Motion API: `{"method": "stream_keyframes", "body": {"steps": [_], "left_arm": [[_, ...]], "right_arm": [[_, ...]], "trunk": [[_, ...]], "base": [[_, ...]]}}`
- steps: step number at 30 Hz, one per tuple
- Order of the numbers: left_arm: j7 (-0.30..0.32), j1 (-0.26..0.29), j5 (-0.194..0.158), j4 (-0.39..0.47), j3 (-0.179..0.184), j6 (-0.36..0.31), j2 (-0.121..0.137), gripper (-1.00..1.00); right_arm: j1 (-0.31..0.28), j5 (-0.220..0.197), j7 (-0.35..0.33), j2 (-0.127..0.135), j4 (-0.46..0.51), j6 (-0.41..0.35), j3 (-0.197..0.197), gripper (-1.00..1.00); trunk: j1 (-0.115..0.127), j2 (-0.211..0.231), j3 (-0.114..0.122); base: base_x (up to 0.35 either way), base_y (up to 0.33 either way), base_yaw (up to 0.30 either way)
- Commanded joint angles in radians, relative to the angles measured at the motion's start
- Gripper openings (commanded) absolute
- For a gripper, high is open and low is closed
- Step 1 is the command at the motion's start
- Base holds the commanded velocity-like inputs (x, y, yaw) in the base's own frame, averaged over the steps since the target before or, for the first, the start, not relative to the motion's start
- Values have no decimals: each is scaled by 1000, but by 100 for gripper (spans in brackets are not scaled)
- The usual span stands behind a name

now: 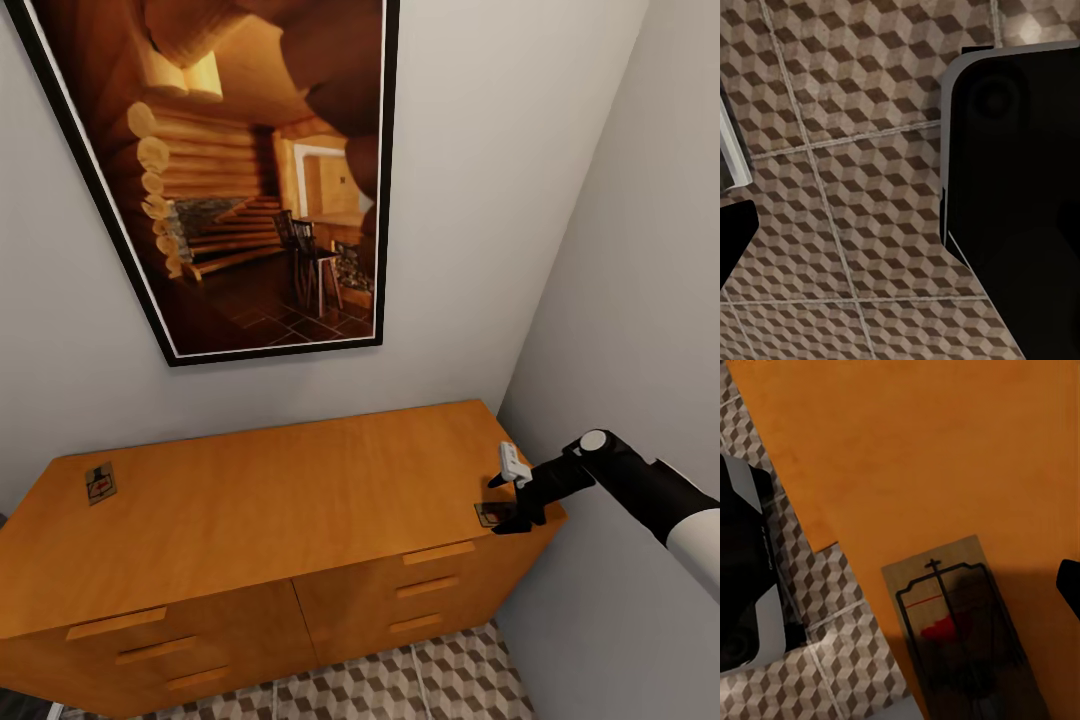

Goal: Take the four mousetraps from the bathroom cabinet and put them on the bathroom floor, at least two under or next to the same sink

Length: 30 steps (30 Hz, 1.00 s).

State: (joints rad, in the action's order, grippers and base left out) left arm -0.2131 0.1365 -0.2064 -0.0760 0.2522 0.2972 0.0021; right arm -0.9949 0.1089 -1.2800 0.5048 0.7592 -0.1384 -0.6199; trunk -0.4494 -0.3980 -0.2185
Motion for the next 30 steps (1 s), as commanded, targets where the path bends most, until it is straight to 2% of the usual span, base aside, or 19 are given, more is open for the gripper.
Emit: {"method": "stream_keyframes", "body": {"steps": [1, 30], "left_arm": [[0, 2, -8, -4, 9, 7, -1, 100], [-1, 0, -8, -4, 9, 7, -1, 100]], "right_arm": [[-1, -1, -2, 1, 1, -10, -2, 100], [-1, -2, -1, 1, -52, 33, 0, 100]], "trunk": [[-1, -2, -2], [-1, -2, -2]], "base": [[0, 0, 0], [0, 0, 0]]}}
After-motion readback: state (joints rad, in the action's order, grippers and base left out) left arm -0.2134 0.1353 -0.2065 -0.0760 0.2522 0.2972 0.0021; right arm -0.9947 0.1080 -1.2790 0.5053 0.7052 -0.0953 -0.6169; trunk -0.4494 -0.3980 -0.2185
